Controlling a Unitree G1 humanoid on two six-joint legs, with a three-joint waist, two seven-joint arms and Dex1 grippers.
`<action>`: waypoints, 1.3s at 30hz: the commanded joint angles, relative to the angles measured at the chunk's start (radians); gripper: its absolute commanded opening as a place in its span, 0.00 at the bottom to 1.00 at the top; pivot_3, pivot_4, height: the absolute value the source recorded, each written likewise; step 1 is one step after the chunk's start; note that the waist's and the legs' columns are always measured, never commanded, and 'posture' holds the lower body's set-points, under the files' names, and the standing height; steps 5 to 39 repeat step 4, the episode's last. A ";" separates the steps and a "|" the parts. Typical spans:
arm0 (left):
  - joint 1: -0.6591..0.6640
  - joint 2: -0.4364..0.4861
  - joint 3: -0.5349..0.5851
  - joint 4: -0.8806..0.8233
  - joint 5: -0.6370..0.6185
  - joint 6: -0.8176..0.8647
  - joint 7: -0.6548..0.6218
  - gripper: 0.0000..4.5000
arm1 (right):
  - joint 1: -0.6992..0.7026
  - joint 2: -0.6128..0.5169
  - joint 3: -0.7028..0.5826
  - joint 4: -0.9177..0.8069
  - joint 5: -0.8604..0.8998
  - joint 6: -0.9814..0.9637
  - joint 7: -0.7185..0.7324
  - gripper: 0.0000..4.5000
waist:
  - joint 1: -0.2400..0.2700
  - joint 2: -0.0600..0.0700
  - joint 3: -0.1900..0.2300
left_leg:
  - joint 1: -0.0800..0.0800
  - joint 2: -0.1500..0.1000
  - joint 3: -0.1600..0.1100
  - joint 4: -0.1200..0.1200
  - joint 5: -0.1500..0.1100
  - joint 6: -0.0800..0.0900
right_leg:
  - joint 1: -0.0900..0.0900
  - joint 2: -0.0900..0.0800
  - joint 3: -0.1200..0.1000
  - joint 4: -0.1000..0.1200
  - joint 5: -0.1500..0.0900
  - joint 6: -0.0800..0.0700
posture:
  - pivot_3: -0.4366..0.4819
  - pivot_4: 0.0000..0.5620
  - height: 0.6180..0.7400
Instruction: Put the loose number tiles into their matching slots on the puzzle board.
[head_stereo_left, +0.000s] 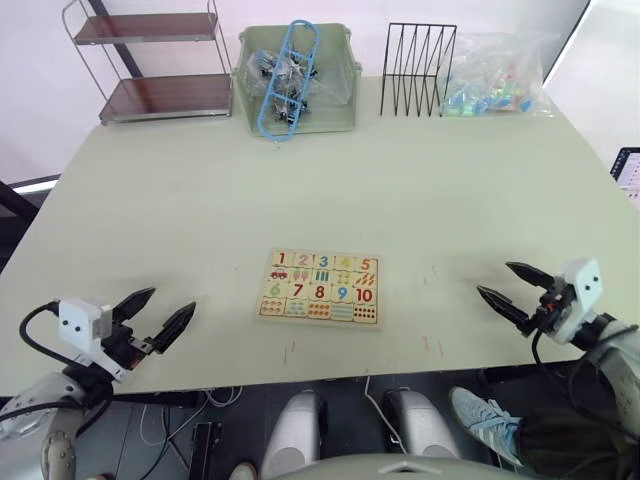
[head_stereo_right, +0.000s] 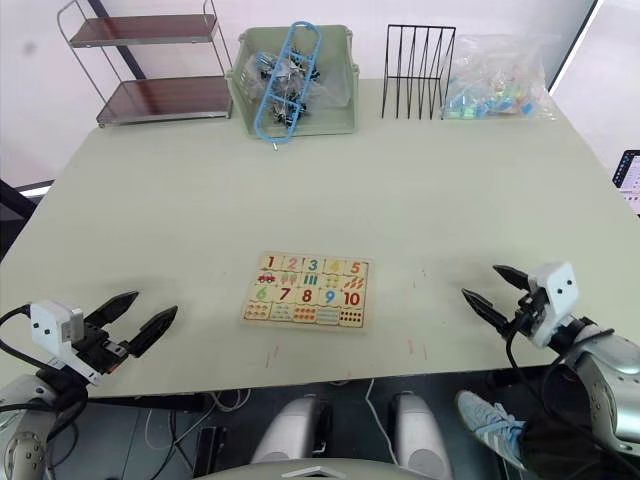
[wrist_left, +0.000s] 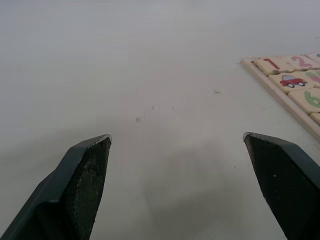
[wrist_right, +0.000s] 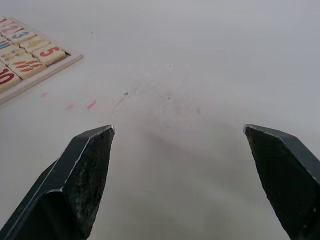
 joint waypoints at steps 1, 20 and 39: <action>-0.004 -0.009 -0.004 -0.036 0.028 -0.030 0.036 1.00 | 0.034 0.031 -0.050 -0.040 0.028 -0.070 -0.037 0.99 | 0.001 0.000 0.000 | 0.000 0.000 0.000 0.000 0.000 0.000 | 0.000 0.000 0.000 0.000 0.000 0.000 | 0.48 0.27 1.00; -0.015 -0.011 -0.019 -0.030 0.056 -0.040 0.047 1.00 | 0.056 0.051 -0.053 -0.035 0.022 -0.101 -0.064 0.99 | 0.002 0.000 0.000 | 0.000 0.000 0.000 0.000 0.000 0.000 | 0.000 0.000 0.000 0.000 0.000 0.000 | 0.48 0.27 1.00; -0.015 -0.011 -0.019 -0.030 0.056 -0.040 0.047 1.00 | 0.056 0.051 -0.053 -0.035 0.022 -0.101 -0.064 0.99 | 0.002 0.000 0.000 | 0.000 0.000 0.000 0.000 0.000 0.000 | 0.000 0.000 0.000 0.000 0.000 0.000 | 0.48 0.27 1.00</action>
